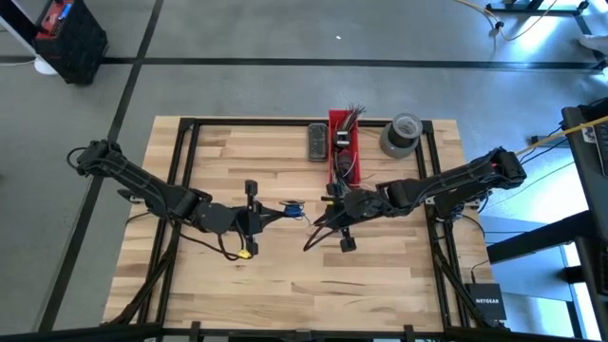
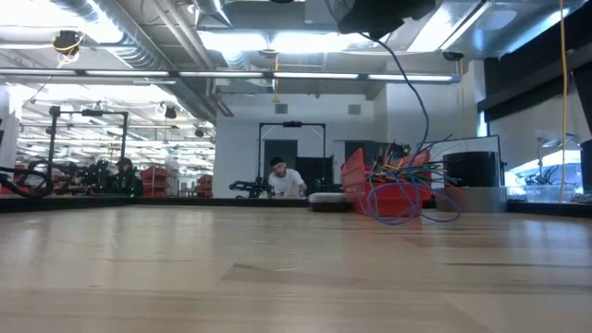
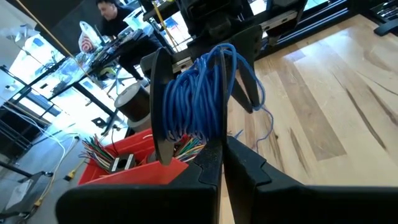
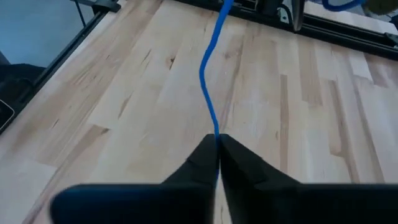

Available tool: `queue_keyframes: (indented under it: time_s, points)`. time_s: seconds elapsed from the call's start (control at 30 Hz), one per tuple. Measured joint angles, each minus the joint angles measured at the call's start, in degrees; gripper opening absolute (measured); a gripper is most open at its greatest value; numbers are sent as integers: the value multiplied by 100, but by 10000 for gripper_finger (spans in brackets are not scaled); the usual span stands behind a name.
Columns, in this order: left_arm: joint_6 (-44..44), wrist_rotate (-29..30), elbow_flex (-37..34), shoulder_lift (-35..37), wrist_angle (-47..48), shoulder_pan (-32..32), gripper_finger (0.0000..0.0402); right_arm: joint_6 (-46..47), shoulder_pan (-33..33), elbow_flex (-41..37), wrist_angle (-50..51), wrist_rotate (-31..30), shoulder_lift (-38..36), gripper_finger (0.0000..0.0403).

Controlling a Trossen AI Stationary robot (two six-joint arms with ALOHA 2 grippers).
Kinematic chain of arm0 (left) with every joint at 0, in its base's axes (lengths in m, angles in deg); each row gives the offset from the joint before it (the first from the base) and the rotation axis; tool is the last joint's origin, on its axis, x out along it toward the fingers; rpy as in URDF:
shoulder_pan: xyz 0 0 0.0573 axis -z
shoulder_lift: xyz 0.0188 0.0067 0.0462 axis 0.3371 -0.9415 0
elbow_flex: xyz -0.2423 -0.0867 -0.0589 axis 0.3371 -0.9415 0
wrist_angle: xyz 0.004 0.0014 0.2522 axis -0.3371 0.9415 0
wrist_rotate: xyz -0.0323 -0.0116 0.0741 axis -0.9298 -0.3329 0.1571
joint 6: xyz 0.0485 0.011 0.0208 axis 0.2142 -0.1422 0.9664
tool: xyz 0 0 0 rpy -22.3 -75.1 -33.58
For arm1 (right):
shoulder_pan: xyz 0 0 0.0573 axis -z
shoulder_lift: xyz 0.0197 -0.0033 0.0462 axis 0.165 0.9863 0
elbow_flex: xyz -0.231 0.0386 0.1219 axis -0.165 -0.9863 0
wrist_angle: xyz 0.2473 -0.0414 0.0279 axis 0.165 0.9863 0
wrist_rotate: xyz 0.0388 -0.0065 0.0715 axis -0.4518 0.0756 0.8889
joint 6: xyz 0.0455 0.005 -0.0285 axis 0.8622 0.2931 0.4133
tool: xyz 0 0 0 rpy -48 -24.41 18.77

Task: Coil cords
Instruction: Uncoil the blue wire from the black spool

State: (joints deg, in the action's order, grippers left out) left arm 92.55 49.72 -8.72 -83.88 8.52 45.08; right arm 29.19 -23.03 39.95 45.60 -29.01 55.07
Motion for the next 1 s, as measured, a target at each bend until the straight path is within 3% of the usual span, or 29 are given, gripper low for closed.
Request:
queue_keyframes:
  time_s: [0.1, 0.3, 0.57, 0.63, 0.83, 1.0]
  points:
    - [1, 1, 0, 0, -3, 0, 5, -38, 2, 0, 0, -2, 0, 7]
    - [1, 2, 0, 0, 1, 0, 5, -121, -1, 0, -114, 7, -64, 14]
    - [-109, -107, 0, -30, 466, -8, 5, -486, -382, 0, -490, 13, -701, 5]
    - [-108, -407, 0, -74, 458, -33, 5, -731, -468, 9, -757, -200, -814, 6]
    - [225, -2133, 0, -389, 148, -240, 5, -1350, -382, 9, -1302, -924, -850, 3]
    - [807, -2826, 0, -487, -509, -308, 5, -1267, -50, 8, -970, -1054, -806, 4]
